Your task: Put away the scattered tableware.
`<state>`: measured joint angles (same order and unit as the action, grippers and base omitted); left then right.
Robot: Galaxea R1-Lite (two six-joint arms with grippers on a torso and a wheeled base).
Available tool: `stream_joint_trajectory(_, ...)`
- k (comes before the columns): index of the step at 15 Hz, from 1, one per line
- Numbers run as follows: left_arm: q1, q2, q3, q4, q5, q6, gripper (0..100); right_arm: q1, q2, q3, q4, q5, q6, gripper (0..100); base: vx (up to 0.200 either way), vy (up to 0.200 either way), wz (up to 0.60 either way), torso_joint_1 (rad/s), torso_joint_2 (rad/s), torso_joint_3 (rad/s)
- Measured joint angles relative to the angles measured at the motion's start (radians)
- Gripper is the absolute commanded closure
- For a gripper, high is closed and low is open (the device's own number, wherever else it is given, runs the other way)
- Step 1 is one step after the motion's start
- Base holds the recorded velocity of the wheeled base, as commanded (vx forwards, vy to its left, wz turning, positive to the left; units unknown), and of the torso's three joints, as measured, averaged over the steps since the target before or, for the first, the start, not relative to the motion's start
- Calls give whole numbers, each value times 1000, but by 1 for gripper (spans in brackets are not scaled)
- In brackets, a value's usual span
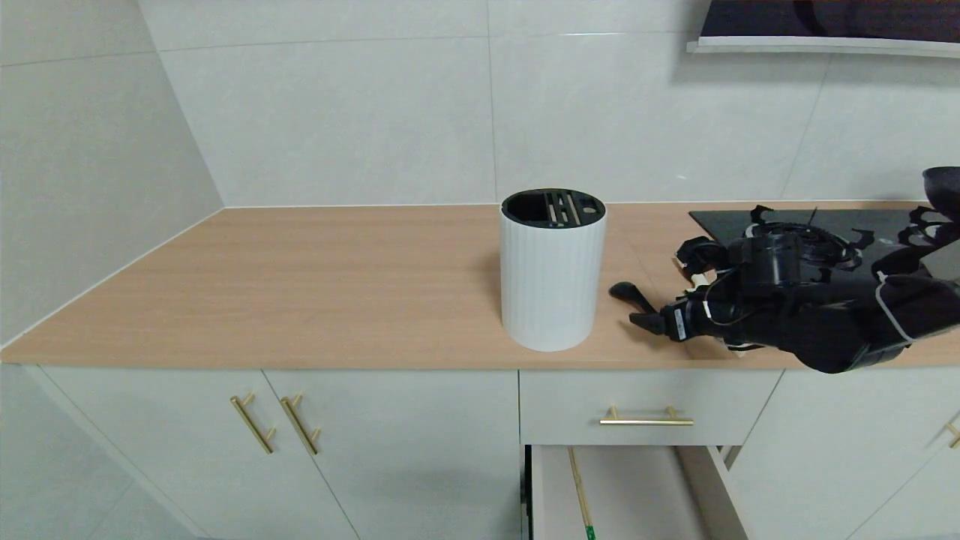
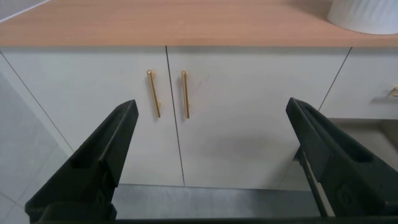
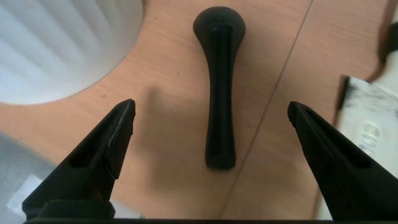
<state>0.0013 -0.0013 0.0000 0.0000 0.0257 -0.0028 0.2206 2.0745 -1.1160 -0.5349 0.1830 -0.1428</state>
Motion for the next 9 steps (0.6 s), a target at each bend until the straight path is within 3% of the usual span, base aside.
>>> stream_joint_trajectory(9,0,0,0,0,0,0,0,0,79,-30,-57,-5,5,0,0,0,0,0,0,0)
